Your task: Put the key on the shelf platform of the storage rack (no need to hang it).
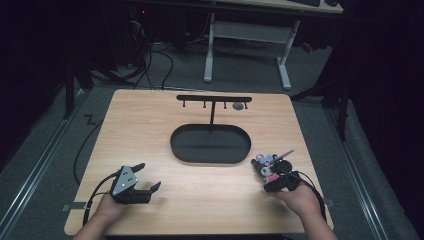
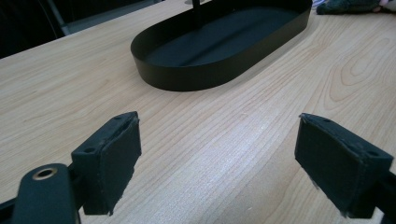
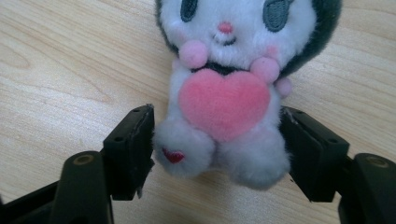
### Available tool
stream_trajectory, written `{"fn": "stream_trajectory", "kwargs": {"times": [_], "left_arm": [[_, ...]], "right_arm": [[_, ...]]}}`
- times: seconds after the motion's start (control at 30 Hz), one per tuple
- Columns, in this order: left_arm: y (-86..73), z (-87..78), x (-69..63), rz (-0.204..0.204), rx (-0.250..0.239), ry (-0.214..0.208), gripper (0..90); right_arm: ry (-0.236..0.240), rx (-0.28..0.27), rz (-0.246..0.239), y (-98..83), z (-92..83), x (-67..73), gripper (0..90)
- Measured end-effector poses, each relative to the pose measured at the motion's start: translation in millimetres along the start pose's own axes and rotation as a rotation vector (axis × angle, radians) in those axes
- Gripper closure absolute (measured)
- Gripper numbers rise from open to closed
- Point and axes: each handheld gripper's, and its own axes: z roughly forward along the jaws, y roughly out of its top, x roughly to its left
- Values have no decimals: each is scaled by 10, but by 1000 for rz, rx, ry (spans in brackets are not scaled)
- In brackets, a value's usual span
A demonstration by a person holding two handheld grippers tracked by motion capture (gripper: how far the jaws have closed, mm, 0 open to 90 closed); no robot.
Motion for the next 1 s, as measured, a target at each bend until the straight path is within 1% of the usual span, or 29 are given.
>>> {"fn": "stream_trajectory", "kwargs": {"times": [0.03, 0.07, 0.1, 0.17, 0.2, 0.23, 0.33, 0.4, 0.47, 0.73, 0.77, 0.87, 0.9, 1.0], "left_arm": [[0, 0, 0, 0, 0, 0, 154], [0, 0, 0, 0, 0, 0, 154], [0, 0, 0, 0, 0, 0, 154], [0, 0, 0, 0, 0, 0, 154], [0, 0, 0, 0, 0, 0, 154], [0, 1, 0, 0, 0, 0, 154], [0, 1, 1, -1, 0, 0, 154], [0, 1, 1, -1, 0, 0, 154], [0, 0, 0, 0, 0, 0, 154], [0, 0, -1, 0, 1, 0, 154], [-1, -2, 0, 0, 0, 0, 154], [-2, -2, 1, -1, 0, 0, 154], [-2, -3, 0, 0, 1, 0, 154], [-2, -4, -2, 1, 0, 1, 154]], "right_arm": [[2, 1, -1, -4, 2, -2, 359], [2, 1, -1, -4, 2, -2, 359], [-2, 3, 1, -6, 1, 0, 377], [-4, -11, 2, -18, 13, -5, 424], [-4, -11, 2, -18, 13, -5, 424], [-4, -8, 13, -18, 10, -3, 446], [-9, -15, 8, -17, 4, -1, 465], [-15, -10, 11, -13, -9, 4, 472], [-13, -19, 15, -10, -14, 5, 477], [-15, -18, 9, 28, -95, 16, 484], [-13, -32, 9, 42, -124, 21, 484], [-13, -35, 7, 62, -167, 24, 484], [-12, -48, 7, 77, -193, 28, 484], [-13, -56, 1, 90, -215, 32, 484]]}}
